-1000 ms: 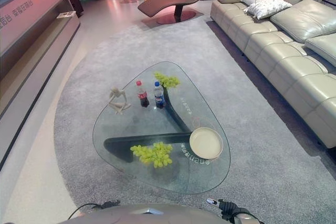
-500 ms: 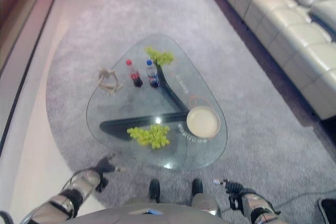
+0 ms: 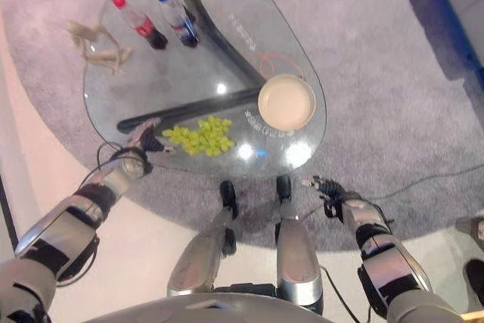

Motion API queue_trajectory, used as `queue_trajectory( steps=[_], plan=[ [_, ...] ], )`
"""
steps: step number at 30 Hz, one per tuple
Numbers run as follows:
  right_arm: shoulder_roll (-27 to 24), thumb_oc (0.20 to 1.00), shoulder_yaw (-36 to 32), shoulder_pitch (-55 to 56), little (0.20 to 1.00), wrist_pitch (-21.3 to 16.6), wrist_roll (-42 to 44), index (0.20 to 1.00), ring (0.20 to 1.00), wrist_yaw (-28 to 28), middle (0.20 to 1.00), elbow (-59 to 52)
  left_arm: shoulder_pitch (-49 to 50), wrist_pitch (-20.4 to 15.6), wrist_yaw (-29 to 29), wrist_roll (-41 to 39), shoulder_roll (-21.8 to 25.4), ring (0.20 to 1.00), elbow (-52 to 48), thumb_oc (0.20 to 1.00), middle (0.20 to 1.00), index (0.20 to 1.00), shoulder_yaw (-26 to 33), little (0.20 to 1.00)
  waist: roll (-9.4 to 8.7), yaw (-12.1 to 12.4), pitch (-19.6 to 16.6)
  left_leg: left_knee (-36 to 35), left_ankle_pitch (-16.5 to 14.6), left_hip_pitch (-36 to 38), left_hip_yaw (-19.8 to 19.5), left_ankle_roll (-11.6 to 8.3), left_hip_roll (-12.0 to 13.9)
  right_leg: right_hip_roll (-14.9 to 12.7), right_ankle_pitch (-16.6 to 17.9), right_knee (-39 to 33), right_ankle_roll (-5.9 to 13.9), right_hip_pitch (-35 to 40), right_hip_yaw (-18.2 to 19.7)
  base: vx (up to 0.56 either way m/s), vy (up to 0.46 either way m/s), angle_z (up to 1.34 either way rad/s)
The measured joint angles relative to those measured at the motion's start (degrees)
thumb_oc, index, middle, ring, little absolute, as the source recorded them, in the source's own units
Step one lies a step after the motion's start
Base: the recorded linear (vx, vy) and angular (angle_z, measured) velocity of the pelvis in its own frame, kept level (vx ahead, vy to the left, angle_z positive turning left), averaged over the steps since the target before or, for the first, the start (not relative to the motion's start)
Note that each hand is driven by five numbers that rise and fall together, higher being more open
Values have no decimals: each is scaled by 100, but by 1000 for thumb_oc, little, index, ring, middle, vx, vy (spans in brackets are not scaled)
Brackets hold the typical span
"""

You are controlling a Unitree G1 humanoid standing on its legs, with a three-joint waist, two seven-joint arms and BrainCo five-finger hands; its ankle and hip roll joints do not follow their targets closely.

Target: Pick up fruits into the plate

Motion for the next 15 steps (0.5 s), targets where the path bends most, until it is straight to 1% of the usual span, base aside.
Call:
queue_trajectory(
  steps=[3, 5, 7, 9, 10, 11, 12, 15],
  plan=[
    [53, 1000, -1, -162, 1000, -45, 163, 1000, 1000, -115, 1000, -130, -375, 160, 80, 400, -6, 1000, 102, 1000, 1000, 1000, -315, 1000, -6, -20, 4, 1, 17, -238, 55, -3, 5, 24, 4, 114, -6, -329, 49, -137, 2, -12],
    [78, 1000, -3, -75, 1000, -389, 251, 1000, 1000, -234, 1000, -359, -539, 299, 267, 710, 4, 1000, 104, 1000, 1000, 1000, -421, 1000, -15, -55, 6, 4, 22, -476, 146, 3, 14, 46, 1, 291, -5, -699, 116, -79, 19, -22],
    [90, 1000, 4, 99, 1000, -549, 265, 1000, 1000, -291, 1000, -507, -574, 450, 296, 879, -4, 1000, 96, 1000, 1000, 1000, -510, 1000, -17, -144, 8, 21, 23, -638, 186, 6, 8, 44, 1, 352, -5, -900, 141, -74, 17, -12],
    [88, 1000, -9, 598, 1000, -793, 262, 1000, 1000, -413, 1000, -871, -622, 643, 309, 1172, -10, 1000, 47, 1000, 1000, 1000, -653, 1000, -33, -284, 13, 63, 23, -883, 196, 7, 10, 49, -1, 429, -4, -1160, 158, -48, -2, -5],
    [95, 1000, 1, 638, 1000, -815, 263, 1000, 1000, -428, 1000, -878, -628, 684, 308, 1225, -14, 1000, 49, 1000, 1000, 1000, -655, 1000, -38, -295, 16, 65, 25, -919, 196, 11, 8, 48, -1, 429, -4, -1193, 164, -37, -16, -8],
    [103, 1000, 9, 769, 1000, -847, 262, 1000, 1000, -475, 1000, -833, -641, 772, 313, 1376, -43, 1000, 74, 1000, 1000, 1000, -695, 1000, -73, -384, 26, 68, 31, -977, 242, 19, 8, 56, 0, 439, -4, -1281, 220, -25, -30, -12],
    [94, 1000, 4, 826, 1000, -904, 266, 1000, 1000, -490, 1000, -803, -677, 848, 293, 1516, -50, 1000, 126, 1000, 1000, 1000, -818, 1000, -77, -416, 28, 77, 34, -1042, 273, 22, 10, 61, -1, 479, -4, -1374, 253, -19, -33, -13],
    [94, 1000, 3, 817, 1000, -1005, 325, 1000, 1000, -496, 1000, -747, -786, 915, 284, 1754, -127, 1000, 224, 1000, 1000, 1000, -878, 1000, -77, -489, 27, 91, 60, -1154, 293, 25, 21, 82, -1, 541, -4, -1524, 285, -16, -25, -6]
  ],
)
